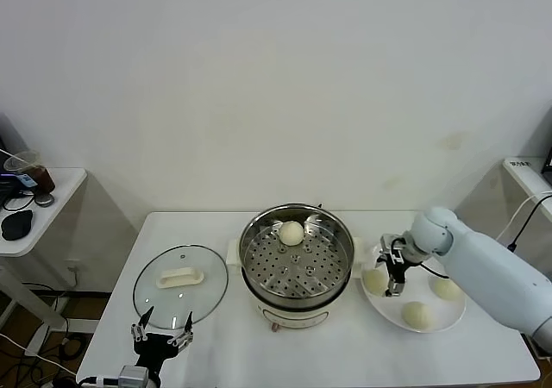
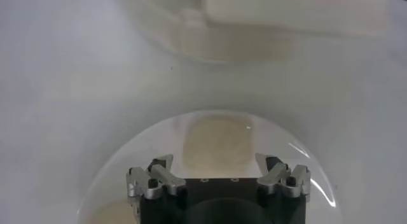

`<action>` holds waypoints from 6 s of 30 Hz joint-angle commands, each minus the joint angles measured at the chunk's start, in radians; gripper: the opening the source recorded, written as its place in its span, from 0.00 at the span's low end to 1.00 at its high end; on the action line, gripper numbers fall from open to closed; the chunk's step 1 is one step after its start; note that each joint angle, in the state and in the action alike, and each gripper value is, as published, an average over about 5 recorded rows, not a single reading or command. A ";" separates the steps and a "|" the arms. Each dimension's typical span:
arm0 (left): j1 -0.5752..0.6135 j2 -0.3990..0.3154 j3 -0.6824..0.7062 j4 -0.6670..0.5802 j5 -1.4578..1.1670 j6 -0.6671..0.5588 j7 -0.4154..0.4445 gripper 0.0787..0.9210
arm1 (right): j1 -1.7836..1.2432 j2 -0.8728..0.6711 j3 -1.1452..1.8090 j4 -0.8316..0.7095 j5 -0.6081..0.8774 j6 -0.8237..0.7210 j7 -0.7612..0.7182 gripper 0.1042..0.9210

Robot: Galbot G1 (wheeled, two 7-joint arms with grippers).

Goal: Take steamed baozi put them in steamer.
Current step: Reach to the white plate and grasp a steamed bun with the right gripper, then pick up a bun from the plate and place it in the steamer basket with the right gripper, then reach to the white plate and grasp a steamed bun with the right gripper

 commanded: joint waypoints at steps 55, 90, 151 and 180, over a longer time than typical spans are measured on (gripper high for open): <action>-0.026 0.011 0.031 -0.012 0.008 0.008 -0.030 0.88 | 0.947 0.241 -0.678 0.172 0.629 -0.261 -0.094 0.54; -0.041 0.003 0.034 -0.001 -0.029 0.013 -0.044 0.88 | 0.633 0.572 -0.684 -0.078 0.540 -0.428 0.090 0.54; 0.024 -0.012 0.034 -0.022 -0.034 0.025 -0.031 0.88 | -0.271 -0.394 0.229 0.311 0.055 0.019 -0.128 0.88; -0.024 -0.018 0.022 0.034 -0.024 0.032 -0.021 0.88 | -0.075 -0.158 0.028 0.100 -0.002 0.048 -0.144 0.88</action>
